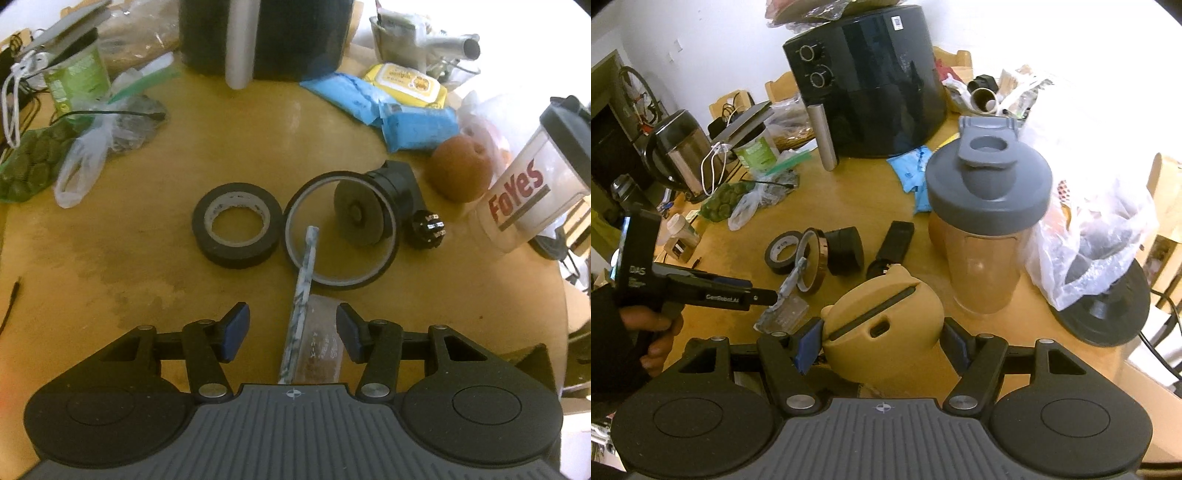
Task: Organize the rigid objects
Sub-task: 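Grasp the marbled stick with the left tool while the right tool holds the yellow case, then carry the marbled stick in the left tool and yellow case in the right tool to the box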
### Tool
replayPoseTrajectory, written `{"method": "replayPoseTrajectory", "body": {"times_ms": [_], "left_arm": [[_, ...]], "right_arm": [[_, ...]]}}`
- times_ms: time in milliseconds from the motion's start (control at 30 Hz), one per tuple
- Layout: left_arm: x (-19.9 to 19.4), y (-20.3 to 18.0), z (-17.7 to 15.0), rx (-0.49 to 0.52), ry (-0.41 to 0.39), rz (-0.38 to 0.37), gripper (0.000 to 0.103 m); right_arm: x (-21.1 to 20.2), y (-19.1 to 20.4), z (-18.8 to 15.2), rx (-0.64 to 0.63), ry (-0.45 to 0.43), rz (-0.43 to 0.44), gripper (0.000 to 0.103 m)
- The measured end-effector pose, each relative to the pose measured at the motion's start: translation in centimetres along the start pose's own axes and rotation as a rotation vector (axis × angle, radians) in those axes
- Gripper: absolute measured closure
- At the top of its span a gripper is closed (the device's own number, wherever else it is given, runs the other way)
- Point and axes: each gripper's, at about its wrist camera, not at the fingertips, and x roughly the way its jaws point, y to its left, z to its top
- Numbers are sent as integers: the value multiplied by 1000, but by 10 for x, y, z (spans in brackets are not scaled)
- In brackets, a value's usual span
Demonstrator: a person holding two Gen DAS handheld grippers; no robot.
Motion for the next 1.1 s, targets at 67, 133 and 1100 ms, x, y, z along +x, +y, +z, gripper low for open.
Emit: {"method": "replayPoseTrajectory", "body": {"times_ms": [67,133,1100], "left_arm": [[7,-1,2,9,13,-14,56],[13,-2,4,14,24,-16,60],[-64,5,-3,-58,-140,-63,93]], "right_arm": [[-3,-2,-2,9,-2,-6,32],[-5,-4,-4,14,-3,-9,32],[-5,13,-10,7,11,7,32]]}}
